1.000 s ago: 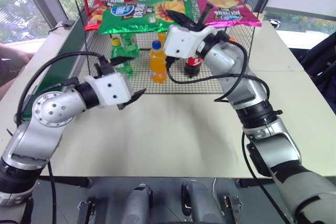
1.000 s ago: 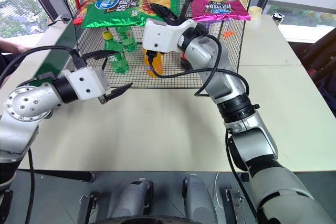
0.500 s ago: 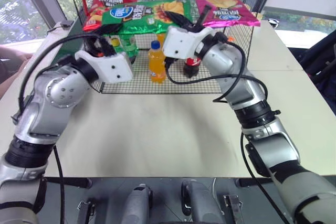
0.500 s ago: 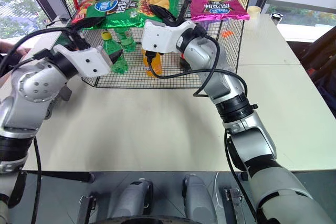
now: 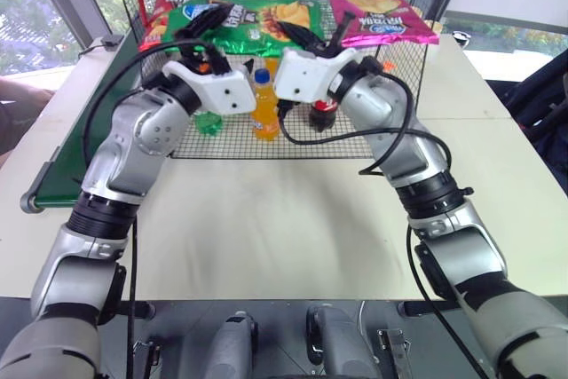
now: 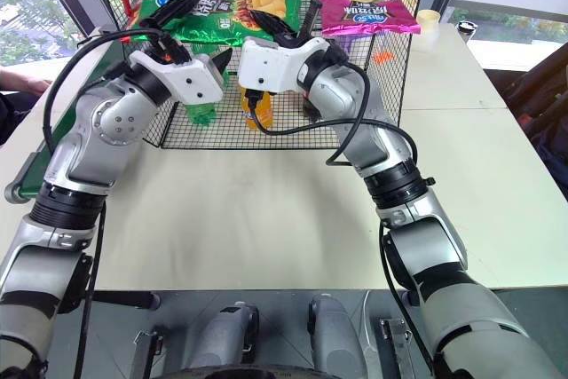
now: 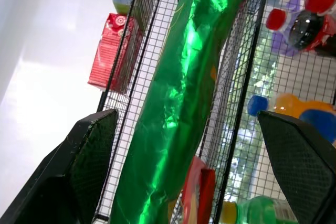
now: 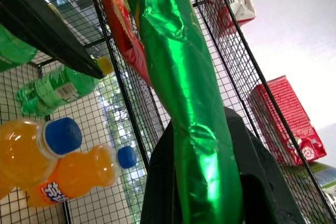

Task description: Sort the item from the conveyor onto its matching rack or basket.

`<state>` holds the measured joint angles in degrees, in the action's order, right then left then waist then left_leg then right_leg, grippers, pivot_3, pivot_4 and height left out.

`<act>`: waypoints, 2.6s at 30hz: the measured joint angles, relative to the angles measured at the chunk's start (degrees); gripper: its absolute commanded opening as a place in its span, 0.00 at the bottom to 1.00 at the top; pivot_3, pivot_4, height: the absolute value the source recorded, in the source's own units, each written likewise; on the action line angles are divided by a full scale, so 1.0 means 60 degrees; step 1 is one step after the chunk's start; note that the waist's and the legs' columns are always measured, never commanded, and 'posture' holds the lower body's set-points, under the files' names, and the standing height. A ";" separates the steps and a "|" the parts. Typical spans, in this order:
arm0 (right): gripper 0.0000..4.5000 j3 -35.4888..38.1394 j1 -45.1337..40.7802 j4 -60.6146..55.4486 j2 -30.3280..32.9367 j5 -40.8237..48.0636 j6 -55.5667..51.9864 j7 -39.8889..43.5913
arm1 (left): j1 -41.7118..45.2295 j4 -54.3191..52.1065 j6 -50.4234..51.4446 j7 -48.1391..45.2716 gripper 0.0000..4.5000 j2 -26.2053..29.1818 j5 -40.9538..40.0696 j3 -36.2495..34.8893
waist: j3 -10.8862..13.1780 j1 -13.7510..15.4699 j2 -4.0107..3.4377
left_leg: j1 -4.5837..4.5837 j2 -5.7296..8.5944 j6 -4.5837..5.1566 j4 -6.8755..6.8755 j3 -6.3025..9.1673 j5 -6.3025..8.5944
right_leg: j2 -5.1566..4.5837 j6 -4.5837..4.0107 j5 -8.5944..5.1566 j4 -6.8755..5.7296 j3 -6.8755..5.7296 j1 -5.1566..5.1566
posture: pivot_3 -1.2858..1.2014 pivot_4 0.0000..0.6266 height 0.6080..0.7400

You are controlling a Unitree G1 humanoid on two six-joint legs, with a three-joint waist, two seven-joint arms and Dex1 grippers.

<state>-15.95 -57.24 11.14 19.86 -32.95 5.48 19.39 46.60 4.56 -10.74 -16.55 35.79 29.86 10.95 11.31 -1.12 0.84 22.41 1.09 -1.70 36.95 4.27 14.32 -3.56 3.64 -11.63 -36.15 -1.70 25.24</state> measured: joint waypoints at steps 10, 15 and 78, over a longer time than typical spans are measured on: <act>0.00 -0.0103 0.0035 -0.0017 -0.0001 -0.0017 -0.0005 0.0001 | -0.0022 -0.0001 -0.0029 -0.0358 0.01 0.0004 -0.0022 0.0004 | 0.0000 0.0014 0.0000 | 0.0001 0.0000 0.0000 0.0002 -0.0001 0.0000 | -0.0002 0.0001 0.0000 0.0001 0.0001 0.0000 | 0.52 0.24 1.00; 0.00 -0.0108 0.0035 -0.0025 -0.0009 0.0138 0.0181 0.0054 | -0.0082 -0.0033 -0.0112 -0.0397 0.01 0.0176 -0.0274 -0.0112 | 0.0000 0.0007 0.0000 | 0.0001 0.0000 0.0000 0.0002 0.0000 0.0000 | -0.0001 0.0001 0.0000 0.0000 0.0000 0.0000 | 0.52 0.24 1.00; 0.01 -0.0181 -0.2036 0.5292 0.1454 0.1502 0.9980 -0.0045 | -0.0439 0.0213 -0.0793 -0.6994 0.00 0.1999 -0.7575 -0.2459 | 0.0001 -0.0010 0.0000 | -0.0004 -0.0002 0.0000 0.0013 -0.0016 0.0000 | 0.0001 -0.0003 0.0002 -0.0003 0.0019 -0.0005 | 0.52 0.24 1.00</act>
<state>-17.04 -69.46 42.89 28.59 -23.93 65.36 19.13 43.96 5.84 -15.50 -58.52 47.79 -15.58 -3.80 11.32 -1.19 0.84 22.39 1.08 -1.70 37.02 4.17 14.32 -3.55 3.62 -11.61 -36.17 -1.59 25.21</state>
